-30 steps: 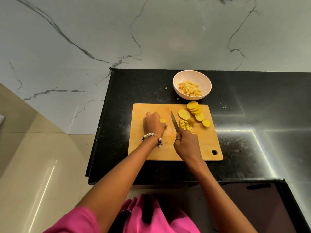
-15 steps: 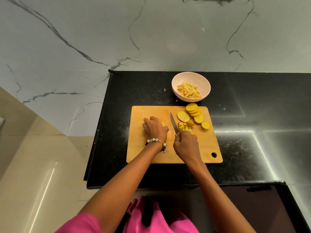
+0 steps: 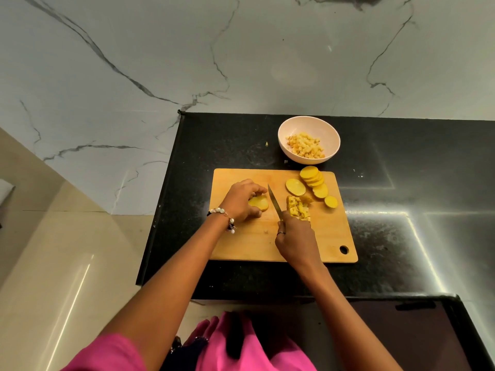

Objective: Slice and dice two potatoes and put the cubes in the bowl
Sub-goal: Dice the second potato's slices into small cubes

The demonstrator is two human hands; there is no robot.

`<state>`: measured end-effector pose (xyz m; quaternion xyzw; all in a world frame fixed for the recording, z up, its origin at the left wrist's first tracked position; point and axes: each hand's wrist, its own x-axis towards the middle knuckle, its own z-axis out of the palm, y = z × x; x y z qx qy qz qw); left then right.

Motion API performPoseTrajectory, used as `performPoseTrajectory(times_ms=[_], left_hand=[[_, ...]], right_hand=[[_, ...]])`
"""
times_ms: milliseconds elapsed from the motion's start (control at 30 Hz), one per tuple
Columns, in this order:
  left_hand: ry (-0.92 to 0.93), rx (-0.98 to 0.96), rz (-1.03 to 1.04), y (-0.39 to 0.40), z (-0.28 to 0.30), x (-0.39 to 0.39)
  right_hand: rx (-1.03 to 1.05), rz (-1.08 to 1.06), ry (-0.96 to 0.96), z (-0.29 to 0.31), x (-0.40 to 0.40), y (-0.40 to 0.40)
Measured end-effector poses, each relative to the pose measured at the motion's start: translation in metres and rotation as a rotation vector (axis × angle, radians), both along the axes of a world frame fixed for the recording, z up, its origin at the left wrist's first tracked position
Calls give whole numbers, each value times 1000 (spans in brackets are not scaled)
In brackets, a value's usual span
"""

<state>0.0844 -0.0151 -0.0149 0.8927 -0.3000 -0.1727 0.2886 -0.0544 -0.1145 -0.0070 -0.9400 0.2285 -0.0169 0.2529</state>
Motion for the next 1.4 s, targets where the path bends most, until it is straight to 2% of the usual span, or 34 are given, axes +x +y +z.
performPoseTrajectory(times_ms=[333,500,600,967,1233,1400], left_hand=[[2,0,116,1,-9,-5],[-119,112,105,-3,-11,-9],[-125,125,95,-4,-10,-8],[-84,-42,143,6,-17,-10],[-80,-123,225,2,-18,-16],[-100,-163,242,2,-21,-18]], right_hand=[[-29,31,-3,-7,-3,10],[-49,69,10,-4,-3,11],[-68,80,23,-4,-3,12],[-113,97,93,-7,-3,19],[-240,121,140,-9,3,35],[-257,155,206,-10,-22,36]])
